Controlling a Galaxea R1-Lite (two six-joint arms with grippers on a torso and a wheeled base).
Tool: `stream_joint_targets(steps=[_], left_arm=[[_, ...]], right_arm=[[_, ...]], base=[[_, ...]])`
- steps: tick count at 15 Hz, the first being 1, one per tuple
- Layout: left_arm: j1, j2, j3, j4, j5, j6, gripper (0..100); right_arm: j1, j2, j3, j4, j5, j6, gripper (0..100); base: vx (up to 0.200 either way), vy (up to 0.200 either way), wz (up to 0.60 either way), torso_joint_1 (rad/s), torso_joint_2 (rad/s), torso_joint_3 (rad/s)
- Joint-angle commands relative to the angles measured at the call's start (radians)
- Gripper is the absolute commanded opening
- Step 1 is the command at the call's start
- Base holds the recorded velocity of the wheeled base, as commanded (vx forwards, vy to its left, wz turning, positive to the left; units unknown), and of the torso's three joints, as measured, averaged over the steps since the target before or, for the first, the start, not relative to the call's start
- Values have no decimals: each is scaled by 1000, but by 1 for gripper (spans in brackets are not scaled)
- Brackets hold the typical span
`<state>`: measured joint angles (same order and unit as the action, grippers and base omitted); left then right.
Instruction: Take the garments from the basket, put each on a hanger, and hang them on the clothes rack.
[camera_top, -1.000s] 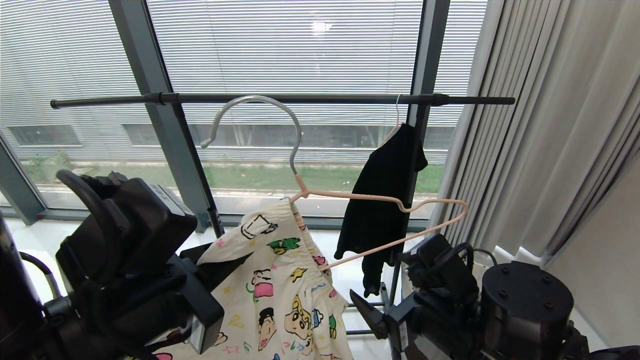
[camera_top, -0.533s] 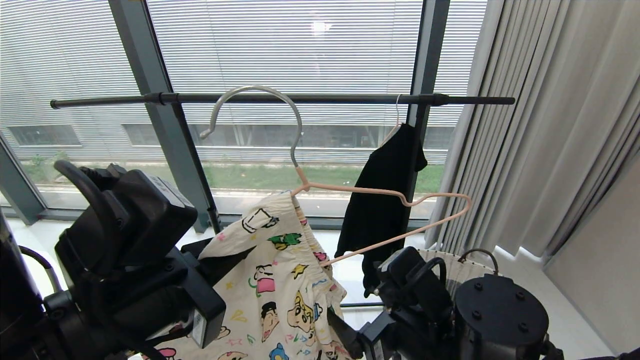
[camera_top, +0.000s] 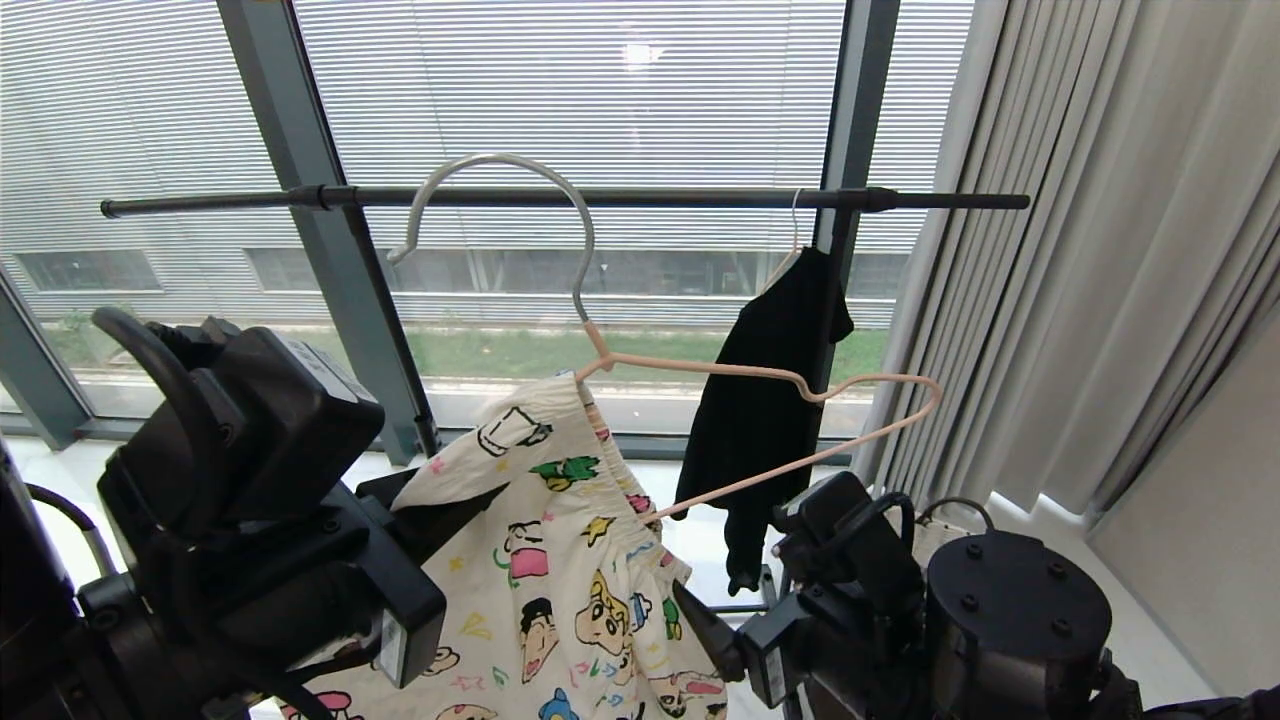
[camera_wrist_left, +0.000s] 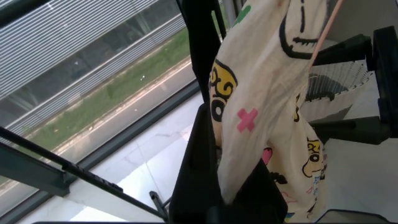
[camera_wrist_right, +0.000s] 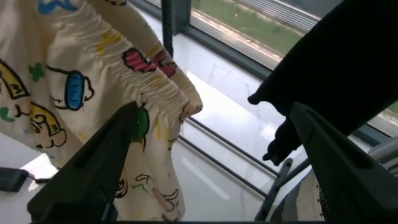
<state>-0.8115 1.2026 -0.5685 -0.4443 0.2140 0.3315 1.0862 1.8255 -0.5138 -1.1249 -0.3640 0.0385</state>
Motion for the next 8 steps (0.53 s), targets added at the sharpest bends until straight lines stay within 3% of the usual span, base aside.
stream_joint_targets(steps=[1,8], left_arm=[[0,2,-2,-1,1,0,0],[-48,0,-7,-1,-1,0,0]], right_arm=[[-23,-19,12,0,-3,0,100],[-38,-9,-37,0,-3,-3,100]], base=[[0,0,0,0,0,0],[0,0,0,0,0,0]])
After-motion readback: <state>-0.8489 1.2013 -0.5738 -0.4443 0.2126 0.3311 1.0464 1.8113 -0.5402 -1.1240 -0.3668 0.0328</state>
